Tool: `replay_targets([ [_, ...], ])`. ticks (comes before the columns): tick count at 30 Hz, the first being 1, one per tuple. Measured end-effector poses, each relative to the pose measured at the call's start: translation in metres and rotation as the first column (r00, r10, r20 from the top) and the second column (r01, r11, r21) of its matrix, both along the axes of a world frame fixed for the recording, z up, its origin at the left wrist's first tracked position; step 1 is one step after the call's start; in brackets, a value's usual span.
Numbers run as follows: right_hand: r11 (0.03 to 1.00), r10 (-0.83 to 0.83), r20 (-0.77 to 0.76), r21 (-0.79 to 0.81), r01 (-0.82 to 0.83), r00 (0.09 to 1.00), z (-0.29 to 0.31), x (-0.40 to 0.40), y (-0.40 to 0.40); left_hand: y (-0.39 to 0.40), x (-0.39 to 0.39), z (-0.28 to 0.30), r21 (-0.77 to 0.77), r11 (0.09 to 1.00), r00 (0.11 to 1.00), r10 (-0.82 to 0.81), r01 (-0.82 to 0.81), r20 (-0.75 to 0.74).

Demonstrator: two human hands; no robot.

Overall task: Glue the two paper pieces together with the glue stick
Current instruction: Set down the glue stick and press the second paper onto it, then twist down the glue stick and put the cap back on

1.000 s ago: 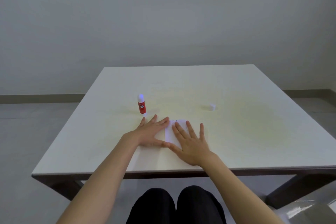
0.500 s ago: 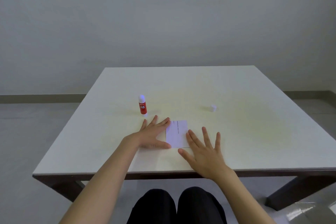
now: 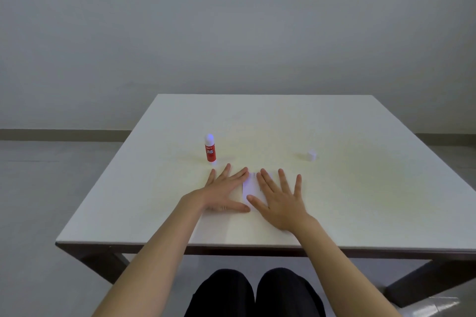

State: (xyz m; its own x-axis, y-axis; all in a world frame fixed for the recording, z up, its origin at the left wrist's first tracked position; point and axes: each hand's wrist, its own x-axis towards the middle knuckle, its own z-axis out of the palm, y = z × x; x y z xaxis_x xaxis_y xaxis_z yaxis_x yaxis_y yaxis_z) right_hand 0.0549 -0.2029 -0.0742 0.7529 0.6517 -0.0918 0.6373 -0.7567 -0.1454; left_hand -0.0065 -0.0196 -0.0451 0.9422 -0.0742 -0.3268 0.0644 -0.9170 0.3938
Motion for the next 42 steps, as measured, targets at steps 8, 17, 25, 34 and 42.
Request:
replay_targets([
  [8,1.0,0.011,0.036,0.01,-0.012,0.999,-0.002,-0.002,-0.002,0.017,-0.016,0.01,-0.878,0.389,0.59,0.791,-0.279,0.163],
  [17,0.986,0.006,0.007,0.166,-0.007,1.0,0.002,-0.005,-0.008,0.02,0.027,0.005,-0.812,0.254,0.315,0.945,-0.526,0.092],
  [25,0.962,0.032,-0.007,0.271,-0.029,0.999,0.018,-0.007,-0.005,0.016,0.026,0.017,-0.873,0.287,0.449,0.889,-0.395,0.09],
  [34,0.599,0.575,-0.713,0.701,0.389,0.401,0.081,0.008,0.008,-0.009,0.003,0.067,-0.948,0.312,0.869,0.485,-0.068,0.098],
  [42,0.591,0.553,-0.622,0.762,0.266,0.555,0.086,0.006,0.008,-0.015,-0.006,0.067,-0.96,0.271,0.81,0.578,-0.076,0.099],
])
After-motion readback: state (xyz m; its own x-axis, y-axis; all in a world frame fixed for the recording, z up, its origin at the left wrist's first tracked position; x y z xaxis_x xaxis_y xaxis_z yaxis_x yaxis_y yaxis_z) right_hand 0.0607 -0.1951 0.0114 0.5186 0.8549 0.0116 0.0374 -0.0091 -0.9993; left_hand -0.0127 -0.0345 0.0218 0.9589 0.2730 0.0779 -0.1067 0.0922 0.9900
